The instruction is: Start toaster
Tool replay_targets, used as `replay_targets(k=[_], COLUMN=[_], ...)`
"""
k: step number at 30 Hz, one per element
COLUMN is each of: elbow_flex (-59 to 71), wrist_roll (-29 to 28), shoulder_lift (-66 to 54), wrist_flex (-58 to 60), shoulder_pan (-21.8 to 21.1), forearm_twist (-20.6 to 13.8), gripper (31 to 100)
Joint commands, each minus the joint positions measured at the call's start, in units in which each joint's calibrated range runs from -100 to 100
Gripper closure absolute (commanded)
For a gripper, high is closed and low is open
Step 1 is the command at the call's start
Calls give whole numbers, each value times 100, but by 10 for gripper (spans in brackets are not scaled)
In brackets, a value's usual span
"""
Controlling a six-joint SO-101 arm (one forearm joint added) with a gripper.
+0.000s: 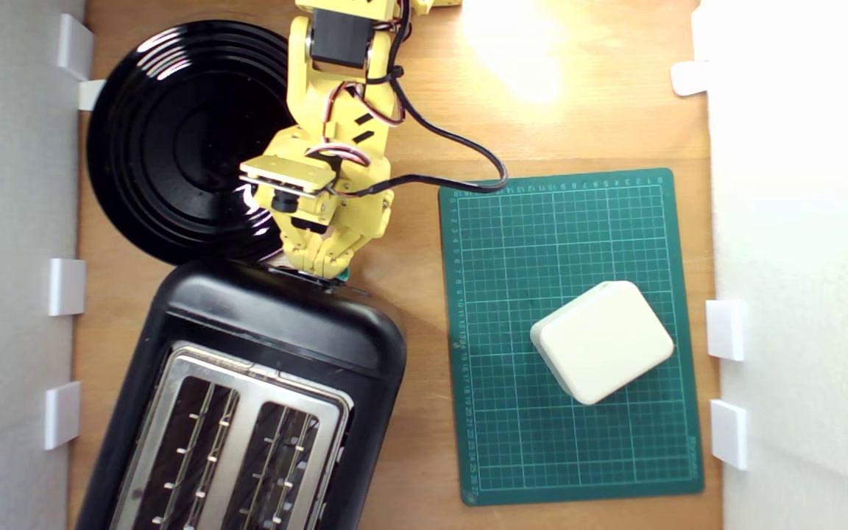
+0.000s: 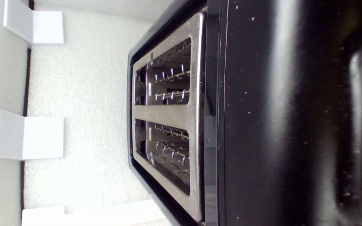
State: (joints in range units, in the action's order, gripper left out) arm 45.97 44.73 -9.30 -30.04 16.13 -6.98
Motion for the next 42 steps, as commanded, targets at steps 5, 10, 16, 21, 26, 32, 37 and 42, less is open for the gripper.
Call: replay_targets(k=[5, 10, 16, 21, 26, 32, 37, 42], elbow_flex=[605, 587, 596, 524, 60, -58, -458, -694], wrist_roll=[-20, -41, -120, -151, -272, -277, -303, -445], shoulder_lift=[1046, 888, 696, 638, 671, 638, 671, 671], wrist_flex=[-24, -49, -75, -418, -914, -991, -1540, -1642], shoulder_pan=[387, 347, 339, 284, 212, 204, 93, -97], forearm_twist=[-52, -34, -34, -34, -24, -24, -15, -15], gripper=[989, 989, 989, 989, 989, 989, 989, 989])
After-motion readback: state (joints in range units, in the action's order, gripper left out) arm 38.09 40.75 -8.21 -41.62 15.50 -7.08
